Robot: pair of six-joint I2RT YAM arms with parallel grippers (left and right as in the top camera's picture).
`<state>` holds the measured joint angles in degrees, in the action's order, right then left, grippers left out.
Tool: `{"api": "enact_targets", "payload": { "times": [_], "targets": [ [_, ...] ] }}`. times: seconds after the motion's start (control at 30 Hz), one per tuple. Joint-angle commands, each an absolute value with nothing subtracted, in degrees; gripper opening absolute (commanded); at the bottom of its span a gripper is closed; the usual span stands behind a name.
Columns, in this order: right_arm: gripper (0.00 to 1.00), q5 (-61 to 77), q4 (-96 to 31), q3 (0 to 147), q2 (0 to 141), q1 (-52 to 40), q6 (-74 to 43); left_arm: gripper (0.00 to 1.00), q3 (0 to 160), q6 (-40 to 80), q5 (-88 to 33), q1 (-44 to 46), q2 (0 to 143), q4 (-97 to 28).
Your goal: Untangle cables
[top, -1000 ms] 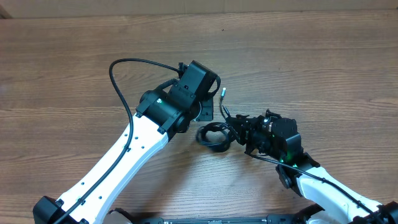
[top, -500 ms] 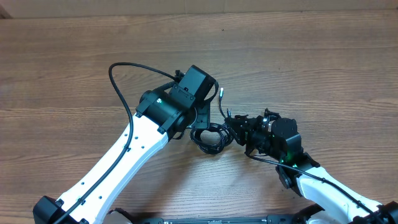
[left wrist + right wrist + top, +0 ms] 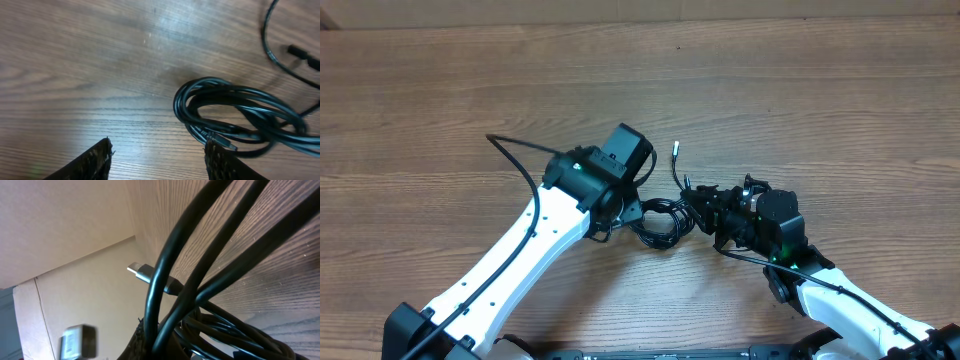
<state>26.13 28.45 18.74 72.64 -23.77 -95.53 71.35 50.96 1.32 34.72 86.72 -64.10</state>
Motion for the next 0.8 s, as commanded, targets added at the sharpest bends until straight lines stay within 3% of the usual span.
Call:
{"api": "enact_targets", "payload": {
  "times": [0.0, 0.53, 0.77],
  "targets": [
    [0.04, 26.61, 28.86, 19.57, 72.58, -23.99, -95.02, 0.6, 67.18, 53.23, -4.8, 34.52, 86.89, -59.96],
    [0.04, 27.7, 27.79, 19.57, 72.58, -23.99, -95.96, 0.38, 56.8, 60.38, -6.0, 35.16, 86.89, -45.5],
    [0.04, 28.82, 27.79, 19.57, 72.58, -23.99, -95.98, 0.38, 51.66, 65.45, -5.76, 37.08, 86.89, -38.89]
  ]
}}
